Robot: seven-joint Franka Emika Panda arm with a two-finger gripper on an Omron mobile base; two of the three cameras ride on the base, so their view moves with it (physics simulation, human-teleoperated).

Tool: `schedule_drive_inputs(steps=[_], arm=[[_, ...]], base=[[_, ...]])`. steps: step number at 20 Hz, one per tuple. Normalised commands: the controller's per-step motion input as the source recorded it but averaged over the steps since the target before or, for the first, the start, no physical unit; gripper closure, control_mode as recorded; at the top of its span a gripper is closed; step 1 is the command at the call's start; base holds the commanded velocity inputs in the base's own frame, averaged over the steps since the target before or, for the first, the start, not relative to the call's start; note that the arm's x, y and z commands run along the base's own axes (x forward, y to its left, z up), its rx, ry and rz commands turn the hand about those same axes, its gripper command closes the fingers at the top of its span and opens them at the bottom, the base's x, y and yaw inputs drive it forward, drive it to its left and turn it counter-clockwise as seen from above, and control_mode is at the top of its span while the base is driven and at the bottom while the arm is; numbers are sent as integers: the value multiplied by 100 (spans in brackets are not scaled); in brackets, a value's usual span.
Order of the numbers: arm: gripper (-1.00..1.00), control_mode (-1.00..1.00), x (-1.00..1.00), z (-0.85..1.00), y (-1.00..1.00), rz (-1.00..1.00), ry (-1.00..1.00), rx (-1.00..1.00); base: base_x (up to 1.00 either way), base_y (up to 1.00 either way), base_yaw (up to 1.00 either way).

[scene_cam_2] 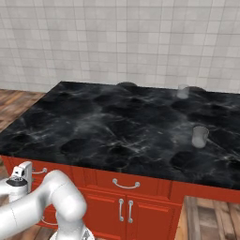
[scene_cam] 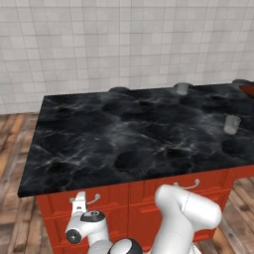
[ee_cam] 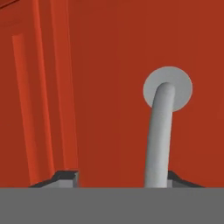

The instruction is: Take the tongs from the drawer on the left and place them on the dining counter next to the tray containing the hot dog.

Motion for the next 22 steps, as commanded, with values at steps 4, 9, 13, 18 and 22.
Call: schedule_drive_inputs(steps=[4, 9, 13, 18, 22], arm=[[100, -100, 0, -2, 0, 0, 0, 0], [100, -100, 0, -5, 0, 0, 0, 0], [100, -100, -5, -15, 4, 0, -1, 0], [100, -100, -67, -19, 11, 0, 0, 0], [100, -100, -83, -6, 9, 0, 0, 0]], base=[[0, 0, 0], [0, 0, 0], [0, 0, 0], [0, 0, 0], [0, 0, 0]])
